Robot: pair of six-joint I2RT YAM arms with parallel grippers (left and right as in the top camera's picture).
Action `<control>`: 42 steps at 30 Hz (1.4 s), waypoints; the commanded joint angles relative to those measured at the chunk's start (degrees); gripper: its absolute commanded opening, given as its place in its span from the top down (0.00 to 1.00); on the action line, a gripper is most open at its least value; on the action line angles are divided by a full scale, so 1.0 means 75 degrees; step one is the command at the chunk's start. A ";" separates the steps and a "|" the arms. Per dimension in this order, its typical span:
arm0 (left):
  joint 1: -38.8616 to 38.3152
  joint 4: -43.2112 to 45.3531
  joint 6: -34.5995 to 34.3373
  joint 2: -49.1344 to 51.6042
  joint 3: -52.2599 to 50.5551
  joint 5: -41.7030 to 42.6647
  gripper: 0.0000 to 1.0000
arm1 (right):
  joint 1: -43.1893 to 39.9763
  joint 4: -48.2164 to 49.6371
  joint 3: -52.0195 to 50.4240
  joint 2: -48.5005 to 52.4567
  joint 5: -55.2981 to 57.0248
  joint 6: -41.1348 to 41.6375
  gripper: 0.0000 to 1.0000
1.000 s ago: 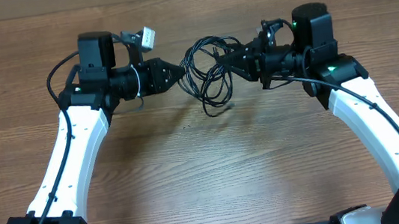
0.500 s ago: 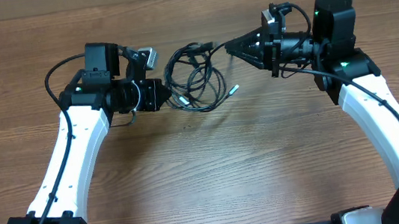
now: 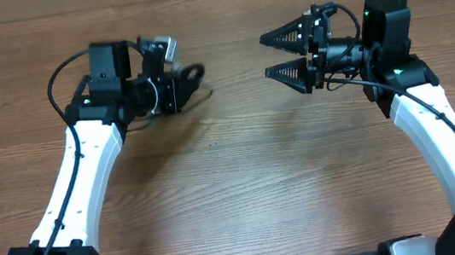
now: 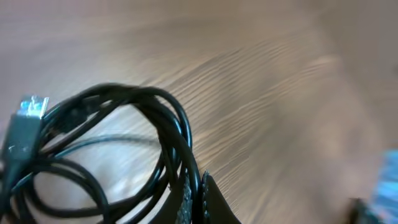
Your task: Untangle cables
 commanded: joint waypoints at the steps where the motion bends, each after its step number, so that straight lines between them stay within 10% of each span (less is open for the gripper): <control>1: -0.0009 0.0612 -0.0370 -0.0108 0.0117 0.2393 0.96 | -0.0009 -0.0562 0.0032 -0.0032 0.0201 -0.0848 0.17; 15: -0.0009 0.2425 -0.2847 -0.0108 0.0117 0.2422 0.96 | 0.0595 -0.3060 0.0032 -0.0032 0.1988 -0.1705 0.39; 42: -0.1343 0.3966 -0.4342 -0.0108 0.0117 0.2757 0.96 | 0.1530 -0.1973 0.0032 -0.0032 0.3794 -0.0606 0.41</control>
